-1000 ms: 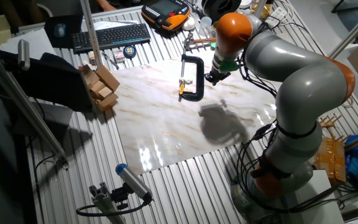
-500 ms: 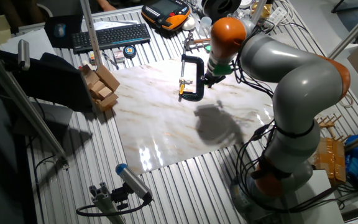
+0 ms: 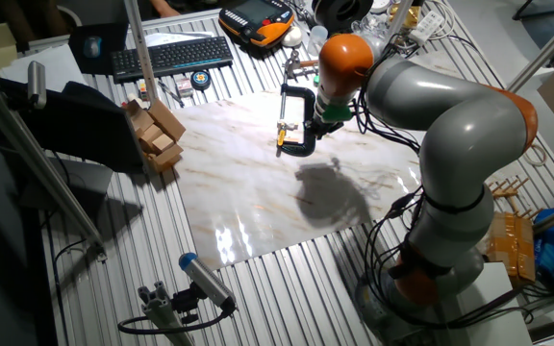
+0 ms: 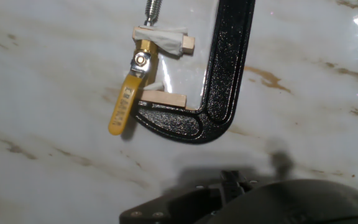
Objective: Turn off the water tap
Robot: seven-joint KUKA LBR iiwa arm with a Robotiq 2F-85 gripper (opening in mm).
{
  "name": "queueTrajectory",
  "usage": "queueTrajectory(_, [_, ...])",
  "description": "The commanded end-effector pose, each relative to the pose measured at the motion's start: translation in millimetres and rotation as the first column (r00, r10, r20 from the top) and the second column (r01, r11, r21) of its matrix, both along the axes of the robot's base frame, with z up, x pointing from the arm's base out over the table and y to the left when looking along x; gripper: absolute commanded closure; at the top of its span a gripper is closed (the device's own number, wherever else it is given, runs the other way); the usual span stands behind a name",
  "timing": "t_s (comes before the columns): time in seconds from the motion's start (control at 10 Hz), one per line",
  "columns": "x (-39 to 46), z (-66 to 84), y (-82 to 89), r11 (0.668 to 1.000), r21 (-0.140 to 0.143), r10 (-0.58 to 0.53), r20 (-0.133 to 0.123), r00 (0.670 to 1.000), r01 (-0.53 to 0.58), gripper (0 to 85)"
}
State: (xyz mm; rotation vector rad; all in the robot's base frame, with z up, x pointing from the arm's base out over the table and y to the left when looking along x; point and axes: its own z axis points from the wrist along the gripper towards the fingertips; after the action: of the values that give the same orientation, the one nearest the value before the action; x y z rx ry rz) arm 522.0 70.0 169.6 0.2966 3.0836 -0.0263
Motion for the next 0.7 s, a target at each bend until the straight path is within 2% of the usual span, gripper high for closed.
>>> queueTrajectory(0.0, [0.4,-1.6,0.9,1.000,0.003,-0.002,0.000,1.000,0.002,85.0])
queueTrajectory(0.6, [3.6,-10.6,15.4,1.000,0.012,-0.028,0.003,1.000,0.028,85.0])
